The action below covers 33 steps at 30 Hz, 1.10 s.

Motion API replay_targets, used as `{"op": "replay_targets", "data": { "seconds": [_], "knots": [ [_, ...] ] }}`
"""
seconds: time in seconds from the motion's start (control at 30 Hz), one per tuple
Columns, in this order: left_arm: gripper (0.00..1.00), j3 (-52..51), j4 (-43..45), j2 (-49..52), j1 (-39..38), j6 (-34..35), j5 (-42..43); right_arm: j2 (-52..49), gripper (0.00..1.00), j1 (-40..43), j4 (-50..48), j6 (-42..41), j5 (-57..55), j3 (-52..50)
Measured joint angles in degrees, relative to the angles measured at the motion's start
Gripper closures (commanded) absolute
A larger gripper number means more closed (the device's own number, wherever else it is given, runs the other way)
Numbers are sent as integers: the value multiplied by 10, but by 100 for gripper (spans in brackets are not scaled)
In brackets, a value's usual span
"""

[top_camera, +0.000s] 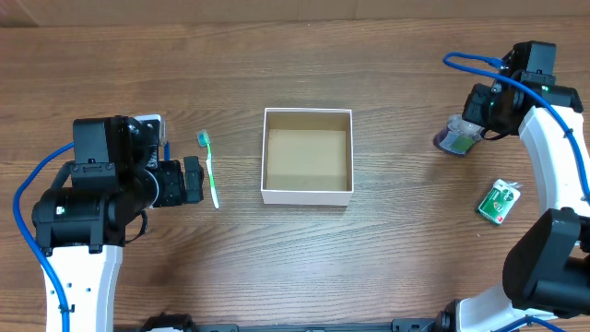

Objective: Pack container
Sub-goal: 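Grasp the clear soap pump bottle with the right gripper and lift, then carry the soap bottle into the white box and lower it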

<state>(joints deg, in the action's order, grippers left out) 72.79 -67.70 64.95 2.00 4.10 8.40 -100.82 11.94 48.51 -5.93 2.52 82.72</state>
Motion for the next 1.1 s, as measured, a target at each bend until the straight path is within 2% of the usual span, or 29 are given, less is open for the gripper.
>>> {"op": "replay_targets", "data": {
  "seconds": [0.1,0.2,0.33,0.5,0.83,1.1],
  "knots": [
    [0,0,0,0,0,0,0,0,69,0,-1,0,0,0],
    [0,0,0,0,0,0,0,-1,71,0,-2,0,-2,0],
    [0,0,0,0,0,0,0,-1,82,0,-3,2,-5,0],
    [0,0,0,0,0,0,0,-2,89,0,-3,1,-6,0],
    [0,0,0,0,0,0,0,9,96,-7,-4,4,-9,0],
    [0,0,0,0,0,0,0,139,96,-94,25,12,-15,0]
  ]
}}
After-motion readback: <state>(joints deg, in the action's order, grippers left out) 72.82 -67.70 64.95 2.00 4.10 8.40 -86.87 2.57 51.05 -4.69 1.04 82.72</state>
